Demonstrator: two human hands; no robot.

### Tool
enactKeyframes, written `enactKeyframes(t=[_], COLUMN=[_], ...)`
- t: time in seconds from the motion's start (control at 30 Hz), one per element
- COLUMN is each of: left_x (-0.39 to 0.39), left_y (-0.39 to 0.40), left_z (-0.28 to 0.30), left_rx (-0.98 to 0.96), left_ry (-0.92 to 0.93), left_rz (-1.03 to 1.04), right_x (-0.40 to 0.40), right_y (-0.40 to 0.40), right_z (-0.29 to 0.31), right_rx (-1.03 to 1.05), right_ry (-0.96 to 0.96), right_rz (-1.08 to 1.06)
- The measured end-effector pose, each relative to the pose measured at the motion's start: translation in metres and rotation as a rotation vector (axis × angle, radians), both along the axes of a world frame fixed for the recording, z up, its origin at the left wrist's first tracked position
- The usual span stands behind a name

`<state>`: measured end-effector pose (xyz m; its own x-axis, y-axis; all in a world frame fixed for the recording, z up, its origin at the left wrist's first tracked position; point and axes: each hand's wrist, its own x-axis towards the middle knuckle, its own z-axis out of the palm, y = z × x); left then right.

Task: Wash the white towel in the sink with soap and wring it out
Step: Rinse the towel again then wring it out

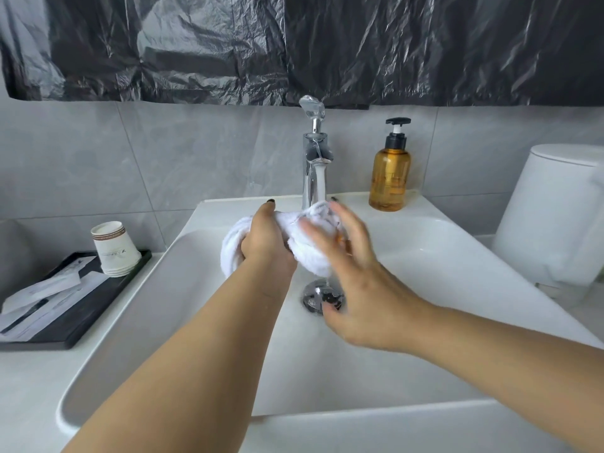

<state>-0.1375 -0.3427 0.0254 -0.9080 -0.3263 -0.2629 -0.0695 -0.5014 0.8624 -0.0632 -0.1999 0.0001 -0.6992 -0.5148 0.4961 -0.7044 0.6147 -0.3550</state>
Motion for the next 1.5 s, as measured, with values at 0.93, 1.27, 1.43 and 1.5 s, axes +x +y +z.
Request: enactKeyframes(t=[0.93,1.27,1.43,1.5], left_x=[0.001,0.006,0.007,0.01], left_y=[0.018,-0.001,-0.007,-0.01], left_z=[0.008,0.004,0.004,0.009], left_rx=[0.033,-0.058,-0.089,-0.178], left_ry=[0.237,0.206,0.144,0.124], left_rz=[-0.565,-1.008,-1.393,-1.523], right_x=[-0.044,-0.056,-0.073,-0.074], right_y=[0.026,0.063,0.041,0.036], right_z=[0.041,0.018,0.015,0.022], right_rx=[-0.158,-0.326,-0.154,-0.082], right_ry=[-1.007,-0.47,-0.031,0.012], right_rz=[-0.115,-0.146,0.112,0.229])
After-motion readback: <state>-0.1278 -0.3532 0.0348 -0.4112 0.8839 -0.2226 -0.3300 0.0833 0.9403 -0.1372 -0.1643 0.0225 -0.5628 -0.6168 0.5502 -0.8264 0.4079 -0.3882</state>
